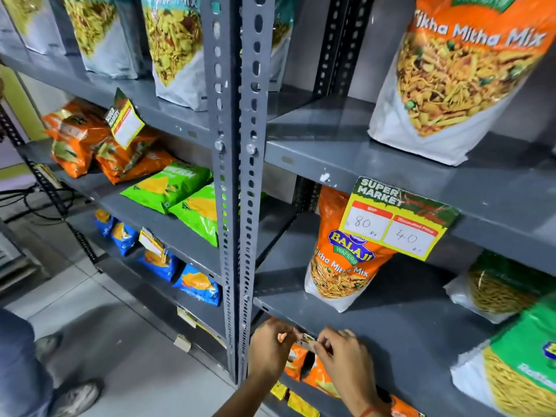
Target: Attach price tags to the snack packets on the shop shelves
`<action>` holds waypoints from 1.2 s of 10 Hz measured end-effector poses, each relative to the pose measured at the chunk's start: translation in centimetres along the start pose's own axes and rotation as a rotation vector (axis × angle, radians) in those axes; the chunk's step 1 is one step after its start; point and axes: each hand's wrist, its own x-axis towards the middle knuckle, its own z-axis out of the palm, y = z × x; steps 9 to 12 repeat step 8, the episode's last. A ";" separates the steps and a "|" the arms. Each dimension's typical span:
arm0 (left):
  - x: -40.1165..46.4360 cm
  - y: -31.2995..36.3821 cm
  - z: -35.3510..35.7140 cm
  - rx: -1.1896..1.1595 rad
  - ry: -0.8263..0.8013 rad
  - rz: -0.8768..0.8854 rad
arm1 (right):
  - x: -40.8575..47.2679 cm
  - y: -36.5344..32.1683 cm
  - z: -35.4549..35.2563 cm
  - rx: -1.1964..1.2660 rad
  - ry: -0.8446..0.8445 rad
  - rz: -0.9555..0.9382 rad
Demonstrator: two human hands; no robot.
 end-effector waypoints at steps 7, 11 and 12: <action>-0.1 -0.3 0.5 0.114 0.151 0.004 | -2.0 1.8 -0.3 -0.031 0.058 0.175; -1.5 -0.7 0.6 0.065 0.159 -0.017 | -4.4 3.1 -0.9 0.019 0.101 0.184; -1.5 -0.7 0.6 0.065 0.159 -0.017 | -4.4 3.1 -0.9 0.019 0.101 0.184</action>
